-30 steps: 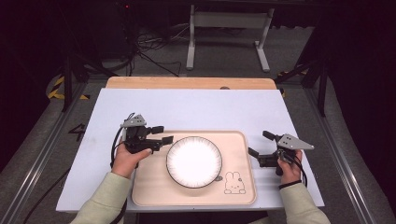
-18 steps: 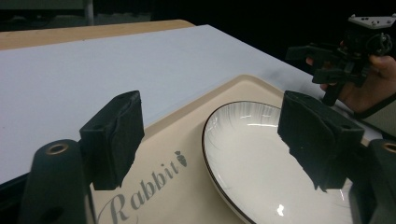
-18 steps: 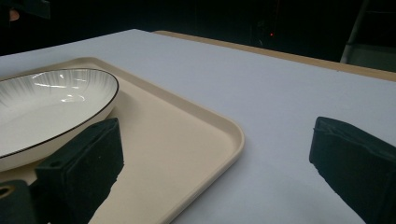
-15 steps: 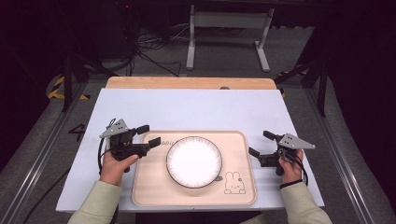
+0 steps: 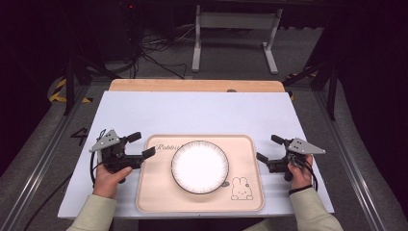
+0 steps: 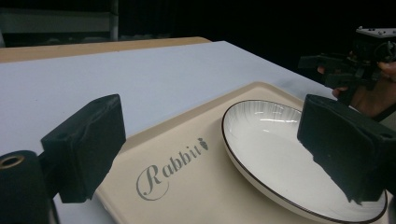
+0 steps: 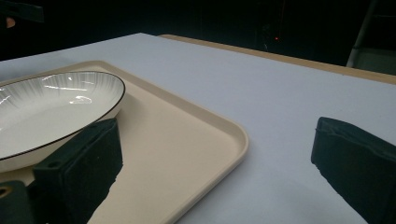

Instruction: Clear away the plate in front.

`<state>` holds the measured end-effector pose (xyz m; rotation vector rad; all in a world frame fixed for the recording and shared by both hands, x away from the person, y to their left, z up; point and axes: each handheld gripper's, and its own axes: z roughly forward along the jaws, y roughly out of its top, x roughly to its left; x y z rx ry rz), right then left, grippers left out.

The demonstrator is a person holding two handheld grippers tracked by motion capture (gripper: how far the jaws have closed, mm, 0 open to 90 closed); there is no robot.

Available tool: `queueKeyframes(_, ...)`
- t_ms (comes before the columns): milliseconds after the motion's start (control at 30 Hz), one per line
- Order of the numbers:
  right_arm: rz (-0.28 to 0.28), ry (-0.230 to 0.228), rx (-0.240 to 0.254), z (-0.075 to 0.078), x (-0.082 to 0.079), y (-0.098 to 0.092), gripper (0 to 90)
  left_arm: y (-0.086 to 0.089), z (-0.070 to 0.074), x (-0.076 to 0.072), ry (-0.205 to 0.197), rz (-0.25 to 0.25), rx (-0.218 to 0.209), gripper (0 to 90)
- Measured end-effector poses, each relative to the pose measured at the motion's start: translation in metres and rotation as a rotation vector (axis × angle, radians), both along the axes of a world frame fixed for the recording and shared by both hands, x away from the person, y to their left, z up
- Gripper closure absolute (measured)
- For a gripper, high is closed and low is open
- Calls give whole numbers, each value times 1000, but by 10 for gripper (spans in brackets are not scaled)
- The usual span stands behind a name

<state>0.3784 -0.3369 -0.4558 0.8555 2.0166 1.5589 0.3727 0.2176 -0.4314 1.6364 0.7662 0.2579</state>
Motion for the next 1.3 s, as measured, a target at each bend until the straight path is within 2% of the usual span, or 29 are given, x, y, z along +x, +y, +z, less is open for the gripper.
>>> queueKeyframes(133,0,-3,-1,0,0,0,22,5,-1,-2,-8,-7,-48,57)
queueKeyframes(233,1,-4,0,0,0,0,22,9,-2,-4,-31,-19,-46,7)
queueKeyframes(367,1,-2,0,0,0,0,21,14,-6,-6,-31,-20,-57,8)
queueKeyframes(600,-2,-3,-2,0,0,0,21,25,-11,-11,-79,-19,-54,6)
queueKeyframes(700,-3,-2,1,0,0,0,21,27,-15,-13,-120,-18,-35,3)
queueKeyframes(867,-2,-2,0,0,0,0,21,30,-20,-15,-123,-4,-40,3)
queueKeyframes(1033,-2,-3,1,0,0,0,21,35,-26,-18,-167,4,-37,2)
queueKeyframes(1167,-2,-4,-1,0,0,0,21,37,-30,-20,-164,26,-24,2)
queueKeyframes(1300,-1,-5,-1,0,0,0,21,38,-34,-21,-151,24,-9,2)
